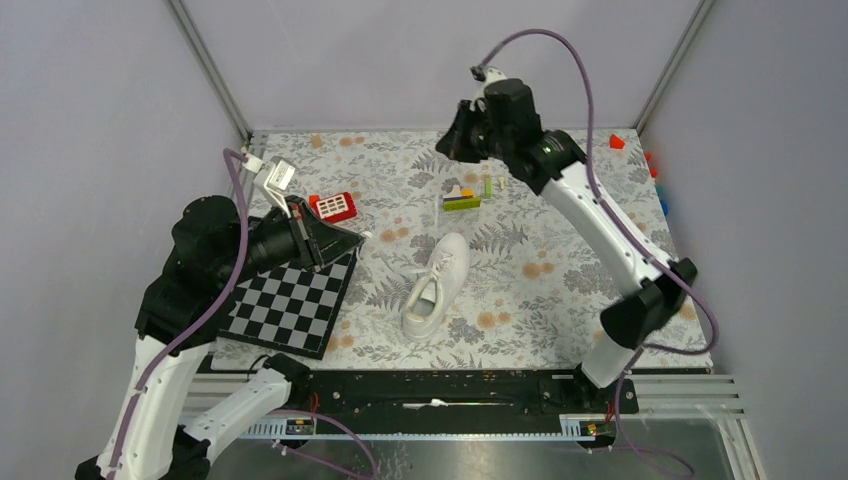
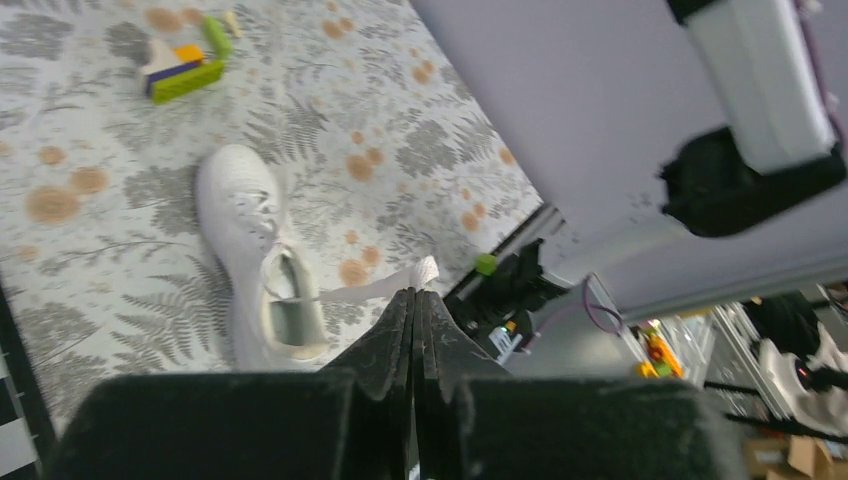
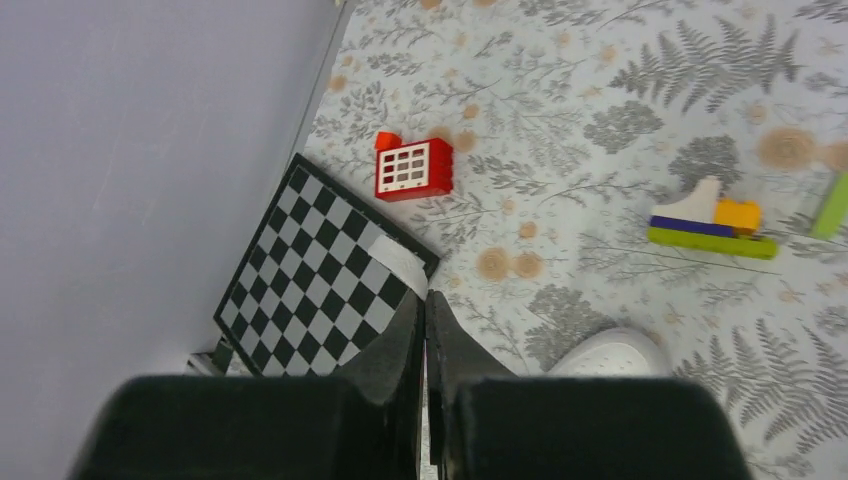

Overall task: Tie the shoes
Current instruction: Tie the shoelace on the shoe.

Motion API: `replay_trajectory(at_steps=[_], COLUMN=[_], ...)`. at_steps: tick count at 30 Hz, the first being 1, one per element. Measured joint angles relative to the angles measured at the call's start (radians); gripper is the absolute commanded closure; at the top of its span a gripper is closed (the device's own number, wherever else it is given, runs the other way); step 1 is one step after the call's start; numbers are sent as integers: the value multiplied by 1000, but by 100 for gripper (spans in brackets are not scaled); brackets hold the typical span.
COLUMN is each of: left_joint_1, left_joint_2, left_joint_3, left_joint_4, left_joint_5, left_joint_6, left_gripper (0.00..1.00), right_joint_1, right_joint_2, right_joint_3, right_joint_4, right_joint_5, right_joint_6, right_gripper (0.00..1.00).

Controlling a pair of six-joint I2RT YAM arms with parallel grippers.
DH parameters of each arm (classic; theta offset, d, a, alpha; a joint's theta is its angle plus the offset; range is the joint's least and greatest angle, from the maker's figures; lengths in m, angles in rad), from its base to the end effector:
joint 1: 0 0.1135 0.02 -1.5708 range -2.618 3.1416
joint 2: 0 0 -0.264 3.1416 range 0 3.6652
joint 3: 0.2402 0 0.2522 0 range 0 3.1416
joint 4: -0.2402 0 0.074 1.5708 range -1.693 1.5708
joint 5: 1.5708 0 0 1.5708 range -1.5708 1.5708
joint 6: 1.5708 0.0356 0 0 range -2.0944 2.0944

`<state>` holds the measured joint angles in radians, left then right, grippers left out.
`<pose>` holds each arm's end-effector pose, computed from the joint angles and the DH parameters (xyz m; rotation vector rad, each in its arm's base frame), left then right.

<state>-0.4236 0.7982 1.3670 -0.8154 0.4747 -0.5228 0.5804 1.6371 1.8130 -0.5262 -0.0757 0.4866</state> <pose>0.0957 -0.0610 0.4592 0.2633 1.9131 -1.0828 0.3088 0.2057 0.4413 -0.1467 1.9956 0.7766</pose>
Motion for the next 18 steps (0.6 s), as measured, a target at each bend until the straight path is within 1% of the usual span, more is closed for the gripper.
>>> replay_trajectory(at_steps=[1,8,9,13,18], left_joint_1=[-13,-107,-123,-182,-248], left_joint_2=[0,11,13,30,76], left_joint_3=[2,3,4,4,-2], left_joint_4=[4,56,72,124,183], left_joint_5=[12,61,66,72,71], left_joint_6=[-6,-56,-66,-89,-104], left_gripper=[100,100,100,100,100], right_joint_1=[8,79,87,103,109], right_joint_2=[35,386,420,488,498], right_joint_3=[41,491,525,558,484], right_joint_4=[10,-69,-78,-100,-90], right_joint_5=[-11,-93,-106,-156,-212], right_joint_6=[3,18,21,37,51], right_gripper=[100,100,100,100,100])
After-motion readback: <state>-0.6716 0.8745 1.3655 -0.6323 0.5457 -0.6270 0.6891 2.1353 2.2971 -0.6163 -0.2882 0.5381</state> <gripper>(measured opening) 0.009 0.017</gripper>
